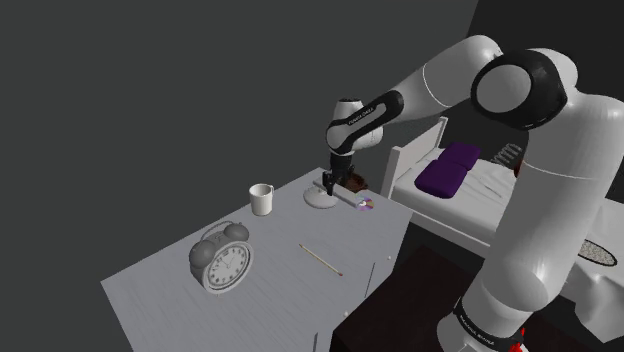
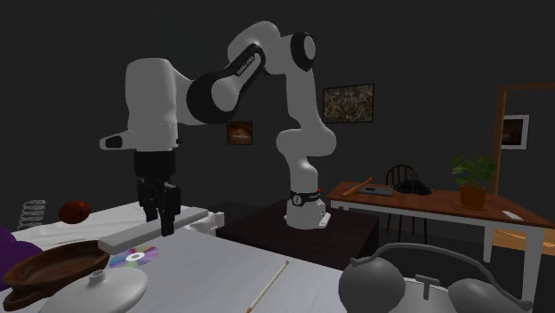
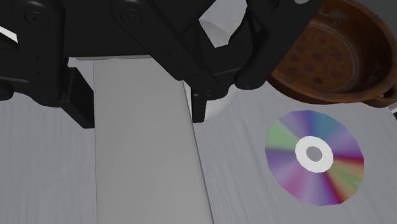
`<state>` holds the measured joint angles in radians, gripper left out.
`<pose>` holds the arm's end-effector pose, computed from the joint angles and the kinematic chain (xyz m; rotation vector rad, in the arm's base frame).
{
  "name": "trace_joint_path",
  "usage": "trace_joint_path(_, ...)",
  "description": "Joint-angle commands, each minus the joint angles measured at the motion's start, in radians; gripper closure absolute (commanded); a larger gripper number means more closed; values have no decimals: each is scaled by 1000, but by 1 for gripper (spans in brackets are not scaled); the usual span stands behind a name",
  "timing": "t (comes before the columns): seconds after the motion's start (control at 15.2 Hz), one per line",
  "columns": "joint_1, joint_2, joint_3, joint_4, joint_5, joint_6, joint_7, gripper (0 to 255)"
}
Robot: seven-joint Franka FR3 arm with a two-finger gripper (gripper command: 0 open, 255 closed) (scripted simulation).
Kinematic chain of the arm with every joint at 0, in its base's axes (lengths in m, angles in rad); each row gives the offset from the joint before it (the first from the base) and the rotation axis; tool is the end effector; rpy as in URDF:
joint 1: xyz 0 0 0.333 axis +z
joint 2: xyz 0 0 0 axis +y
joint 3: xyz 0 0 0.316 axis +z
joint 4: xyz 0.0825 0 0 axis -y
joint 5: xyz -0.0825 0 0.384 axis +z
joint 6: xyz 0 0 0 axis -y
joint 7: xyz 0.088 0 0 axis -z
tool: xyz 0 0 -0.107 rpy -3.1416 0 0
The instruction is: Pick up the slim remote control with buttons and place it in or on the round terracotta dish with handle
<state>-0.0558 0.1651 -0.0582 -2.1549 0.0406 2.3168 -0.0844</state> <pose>0.5548 -0.0624 0.3229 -3.1200 0.0880 0.0012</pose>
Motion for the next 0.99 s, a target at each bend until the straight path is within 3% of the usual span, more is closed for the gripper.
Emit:
trace_joint_path(0.0, -23, 46, -14, 67, 6, -22, -41, 255)
trace_joint_path(0.53, -123, 241, -53, 358, 37, -123, -187, 255)
trace_joint_path(0.92, -204, 424, -65, 651, 59, -237, -272, 255)
